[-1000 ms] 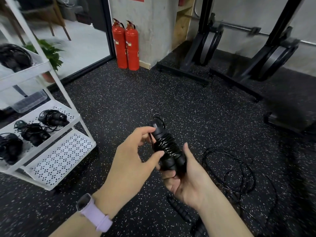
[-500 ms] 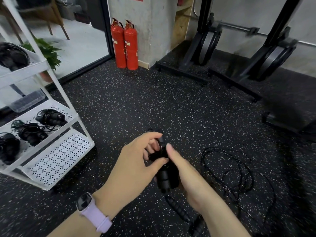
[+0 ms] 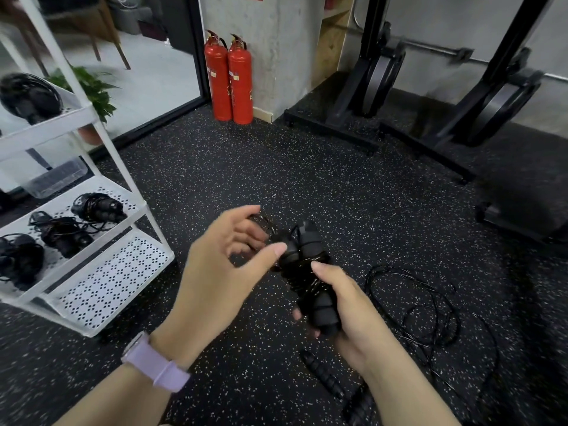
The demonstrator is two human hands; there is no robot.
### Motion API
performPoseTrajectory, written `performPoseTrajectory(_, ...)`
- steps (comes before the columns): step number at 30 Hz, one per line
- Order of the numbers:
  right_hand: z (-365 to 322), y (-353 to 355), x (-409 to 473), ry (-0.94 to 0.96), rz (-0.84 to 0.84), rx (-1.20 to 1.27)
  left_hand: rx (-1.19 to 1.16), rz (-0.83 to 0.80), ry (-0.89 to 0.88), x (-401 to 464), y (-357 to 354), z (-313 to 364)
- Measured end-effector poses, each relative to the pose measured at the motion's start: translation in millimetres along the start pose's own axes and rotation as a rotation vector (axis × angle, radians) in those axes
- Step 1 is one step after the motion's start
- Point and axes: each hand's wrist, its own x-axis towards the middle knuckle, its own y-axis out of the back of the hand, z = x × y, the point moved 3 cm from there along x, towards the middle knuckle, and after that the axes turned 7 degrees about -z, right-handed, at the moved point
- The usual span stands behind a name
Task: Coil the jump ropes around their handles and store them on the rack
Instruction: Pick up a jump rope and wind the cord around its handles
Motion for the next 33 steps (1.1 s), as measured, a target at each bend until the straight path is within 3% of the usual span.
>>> performPoseTrajectory(6, 4.7, -0.7, 2.4, -0.019, -0.041, 0.124, -0.09, 0.221, 0.023, 0.1, 9.3, 0.4)
performPoseTrajectory(10, 6.3, -2.0, 3.6, -0.017, -0.048, 0.146, 0.005, 0.24, 0.029, -2.7, 8.9, 3.1)
performPoseTrajectory(13, 4.7, -1.5, 5.3, -0.006, -0.025, 0.155, 0.024, 0.199, 0.023, -4.0, 8.0, 7.0)
performPoseTrajectory(18, 3.2, 0.9, 5.1, -0.013, -0.029, 0.084, 0.102, -0.034, -0.018, -8.0, -0.5, 11.5)
performPoseTrajectory(25, 8.2, 3.7, 3.3, -0.057, -0.043, 0.052, 0.13, -0.023, 0.005, -7.2, -2.9, 9.9)
performPoseTrajectory(33, 5.9, 3.8, 1.9, -0.033, -0.115, 0.025, 0.15, -0.148, 0.033, -7.7, -5.1, 12.4)
